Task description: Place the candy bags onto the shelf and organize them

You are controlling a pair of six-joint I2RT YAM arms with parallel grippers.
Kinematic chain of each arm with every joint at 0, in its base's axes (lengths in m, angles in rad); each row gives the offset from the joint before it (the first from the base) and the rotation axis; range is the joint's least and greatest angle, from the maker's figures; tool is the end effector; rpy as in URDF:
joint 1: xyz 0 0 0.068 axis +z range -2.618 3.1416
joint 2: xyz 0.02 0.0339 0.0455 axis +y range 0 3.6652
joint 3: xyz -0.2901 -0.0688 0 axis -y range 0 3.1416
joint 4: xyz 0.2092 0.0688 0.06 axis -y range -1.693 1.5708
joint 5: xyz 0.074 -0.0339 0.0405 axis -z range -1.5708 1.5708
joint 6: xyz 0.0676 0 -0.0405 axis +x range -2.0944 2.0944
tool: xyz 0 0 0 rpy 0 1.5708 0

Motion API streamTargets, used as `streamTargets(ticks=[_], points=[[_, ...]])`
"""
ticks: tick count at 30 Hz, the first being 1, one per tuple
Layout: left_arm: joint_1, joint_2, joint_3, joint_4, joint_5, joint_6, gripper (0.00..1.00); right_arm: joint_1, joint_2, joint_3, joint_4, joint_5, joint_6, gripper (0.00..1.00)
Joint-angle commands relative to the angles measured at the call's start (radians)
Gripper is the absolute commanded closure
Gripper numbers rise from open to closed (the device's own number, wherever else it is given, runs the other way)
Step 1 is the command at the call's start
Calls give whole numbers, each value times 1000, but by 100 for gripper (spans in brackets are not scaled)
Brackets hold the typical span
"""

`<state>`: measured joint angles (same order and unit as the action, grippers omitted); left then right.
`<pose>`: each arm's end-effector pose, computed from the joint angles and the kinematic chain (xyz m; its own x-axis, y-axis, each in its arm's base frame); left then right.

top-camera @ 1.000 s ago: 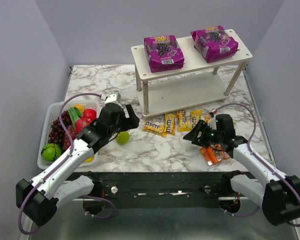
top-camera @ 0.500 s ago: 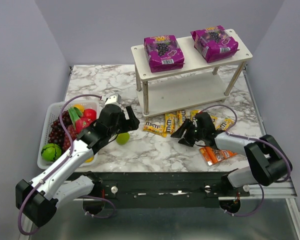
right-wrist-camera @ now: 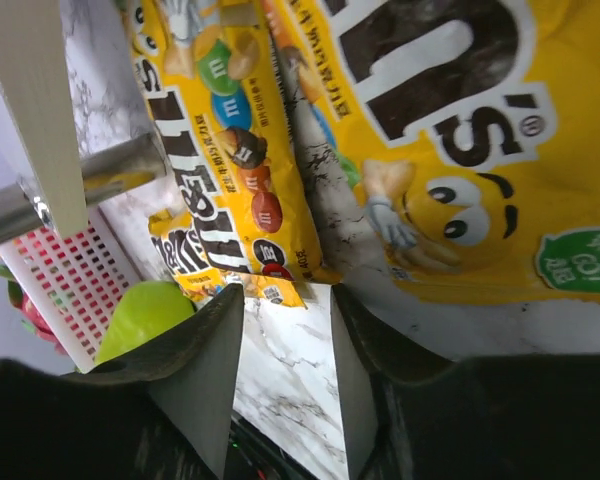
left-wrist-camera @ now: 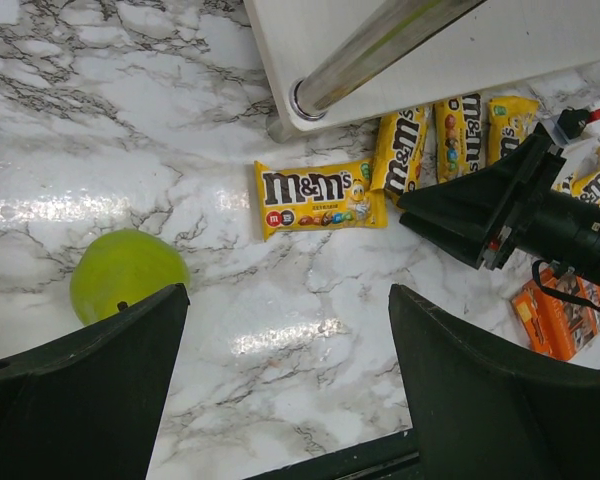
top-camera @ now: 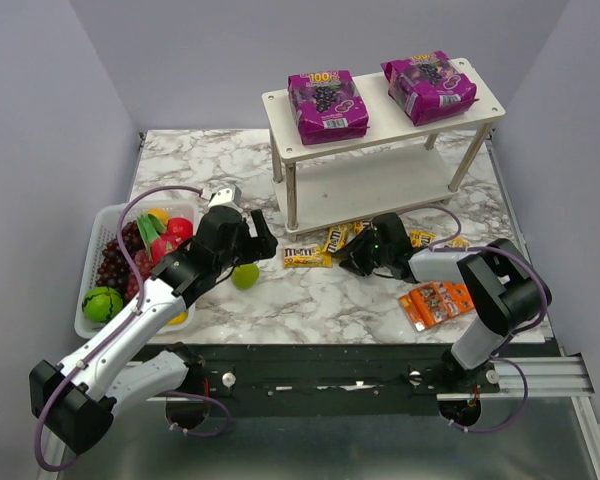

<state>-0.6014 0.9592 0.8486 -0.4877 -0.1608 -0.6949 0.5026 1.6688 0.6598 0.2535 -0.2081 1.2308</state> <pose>0.1581 -0.0953 0.3083 -0.6445 -0.3243 -0.6924 0.0478 0.8867 -0.4598 0.2672 0.1628 0.1610 -0.7690 0.6299 -0.1092 0.3653 0.5732 0.7335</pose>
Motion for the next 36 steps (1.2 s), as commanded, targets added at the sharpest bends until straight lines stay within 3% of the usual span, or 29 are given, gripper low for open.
streamTargets(ticks=[1, 9, 16, 24, 27, 34, 36], points=[[5, 4, 37, -20, -36, 34, 9, 5, 26, -12, -72, 108, 6, 54], [5, 6, 32, -18, -37, 48, 9, 4, 8, 12, -144, 177, -34, 63], [5, 4, 27, -12, -26, 48, 9, 5, -63, 18, -232, 276, -105, 47], [5, -2, 24, -22, -19, 43, 9, 5, 55, 103, -183, 236, -226, 50], [5, -4, 27, -25, -20, 43, 9, 5, 78, 107, -181, 239, -241, 55], [5, -5, 30, -26, -25, 43, 9, 5, 60, 64, -183, 225, -275, 98], [5, -4, 32, -26, -23, 47, 9, 5, 14, 46, -189, 213, -312, 99]])
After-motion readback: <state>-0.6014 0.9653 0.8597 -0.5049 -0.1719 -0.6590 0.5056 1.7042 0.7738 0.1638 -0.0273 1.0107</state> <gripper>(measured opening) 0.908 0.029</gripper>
